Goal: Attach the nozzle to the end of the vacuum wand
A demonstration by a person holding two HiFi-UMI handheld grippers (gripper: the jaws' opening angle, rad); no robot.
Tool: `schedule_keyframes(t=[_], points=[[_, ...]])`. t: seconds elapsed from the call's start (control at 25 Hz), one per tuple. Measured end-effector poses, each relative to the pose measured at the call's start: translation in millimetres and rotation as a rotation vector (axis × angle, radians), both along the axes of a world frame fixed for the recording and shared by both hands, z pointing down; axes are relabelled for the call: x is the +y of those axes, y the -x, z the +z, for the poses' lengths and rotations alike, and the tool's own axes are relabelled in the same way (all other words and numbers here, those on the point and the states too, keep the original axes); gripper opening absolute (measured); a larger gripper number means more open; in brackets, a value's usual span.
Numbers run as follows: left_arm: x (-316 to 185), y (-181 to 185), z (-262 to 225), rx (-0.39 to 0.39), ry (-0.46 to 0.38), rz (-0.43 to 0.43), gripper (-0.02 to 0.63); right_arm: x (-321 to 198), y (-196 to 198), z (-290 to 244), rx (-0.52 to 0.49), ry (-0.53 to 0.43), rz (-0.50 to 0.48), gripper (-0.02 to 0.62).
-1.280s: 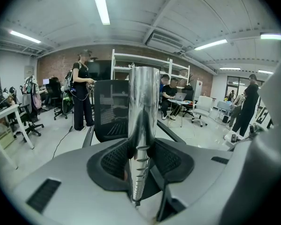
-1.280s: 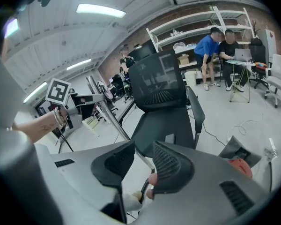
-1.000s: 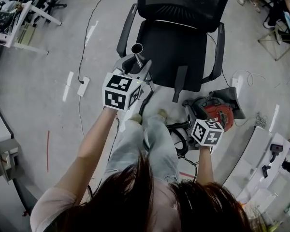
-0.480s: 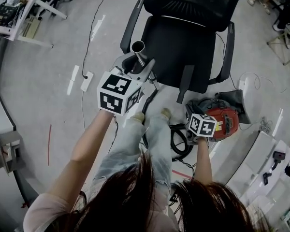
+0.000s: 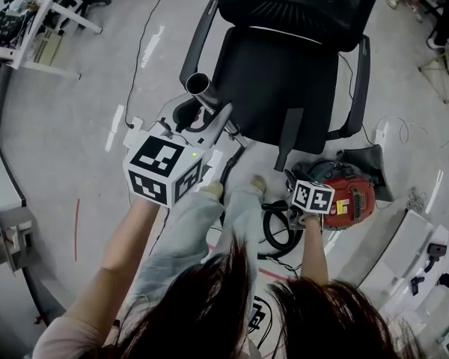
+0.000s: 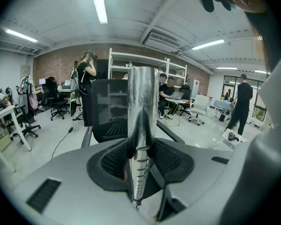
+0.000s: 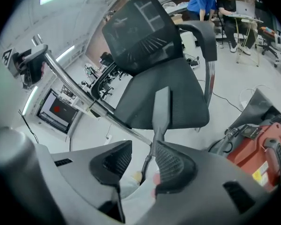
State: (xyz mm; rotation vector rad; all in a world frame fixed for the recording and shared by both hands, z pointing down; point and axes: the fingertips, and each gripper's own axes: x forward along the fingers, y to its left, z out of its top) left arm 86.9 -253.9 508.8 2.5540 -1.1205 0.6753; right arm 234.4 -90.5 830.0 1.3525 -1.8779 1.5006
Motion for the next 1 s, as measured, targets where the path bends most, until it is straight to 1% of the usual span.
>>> schedule_keyframes(t=[0.28,0.48,0.68,1.0], points=[[-3.7,0.6,2.9,-0.001,0.011,0.018,0.153,-10.5,1.6,33.5,-0.001,0.041,-0.037,0.172],[-1.9,0.3,4.7,-0.003,0.022,0.027,0.153,-17.7,1.0,56.8,-0.017,0.078,-0.028,0.176],[-2.1,1.0,4.8,0.002,0.014,0.020,0.153,-20.6,1.1,79.3,-0.029,0.111,-0.025,0.184],[-3.4,-0.4,8.4,0.019,0.009,0.014,0.153,-26.2,2.8,102.0,-0.066,0.120,-0.040,0.193]])
